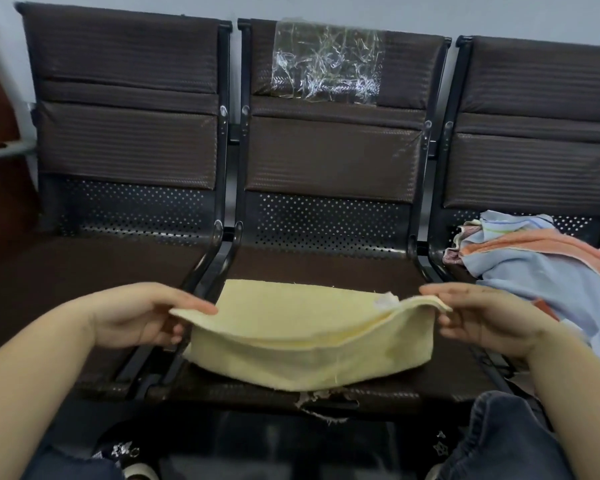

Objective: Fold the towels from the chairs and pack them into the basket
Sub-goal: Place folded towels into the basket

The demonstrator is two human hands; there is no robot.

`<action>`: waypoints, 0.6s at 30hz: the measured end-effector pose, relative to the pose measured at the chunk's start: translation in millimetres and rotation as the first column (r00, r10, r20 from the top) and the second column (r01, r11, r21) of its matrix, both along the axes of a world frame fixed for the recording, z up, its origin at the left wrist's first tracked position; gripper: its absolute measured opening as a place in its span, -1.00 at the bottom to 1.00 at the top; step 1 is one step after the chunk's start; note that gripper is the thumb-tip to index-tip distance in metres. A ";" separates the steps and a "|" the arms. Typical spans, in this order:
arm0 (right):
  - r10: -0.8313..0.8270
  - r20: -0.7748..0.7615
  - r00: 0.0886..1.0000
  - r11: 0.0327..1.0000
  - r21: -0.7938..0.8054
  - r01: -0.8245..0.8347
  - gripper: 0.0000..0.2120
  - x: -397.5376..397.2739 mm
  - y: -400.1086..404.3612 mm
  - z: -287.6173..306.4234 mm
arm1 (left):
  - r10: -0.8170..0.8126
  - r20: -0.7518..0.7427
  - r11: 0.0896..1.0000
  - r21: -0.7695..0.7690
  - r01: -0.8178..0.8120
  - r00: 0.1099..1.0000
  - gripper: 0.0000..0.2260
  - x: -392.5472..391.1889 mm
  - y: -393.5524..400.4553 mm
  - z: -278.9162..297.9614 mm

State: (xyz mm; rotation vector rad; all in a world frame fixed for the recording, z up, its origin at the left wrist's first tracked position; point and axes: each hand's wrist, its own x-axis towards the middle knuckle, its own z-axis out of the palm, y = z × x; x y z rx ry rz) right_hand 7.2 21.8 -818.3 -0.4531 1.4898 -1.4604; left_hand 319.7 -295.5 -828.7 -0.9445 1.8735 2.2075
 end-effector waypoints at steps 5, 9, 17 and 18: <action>-0.300 -0.105 0.948 0.923 -0.283 0.261 -0.58 -13.2 -44.4 -7.6 | 0.373 -0.345 0.924 0.055 -0.378 0.861 -0.76 -44.3 -12.5 4.2; -0.338 -0.542 0.769 0.921 -0.023 0.389 -0.81 -16.0 -78.1 -37.5 | 0.288 -0.261 0.865 -0.341 -0.367 0.921 -0.76 -79.0 -16.9 -15.7; -0.040 -0.616 0.787 0.871 0.365 0.330 -0.83 -16.6 -114.4 -94.6 | 0.054 0.209 0.710 -0.695 0.110 0.976 -0.68 -133.8 -25.2 -82.7; -0.019 -0.612 0.791 0.875 0.373 0.309 -0.83 -14.9 -118.7 -97.2 | 0.035 0.229 0.711 -0.690 0.137 0.973 -0.68 -138.8 -25.2 -88.6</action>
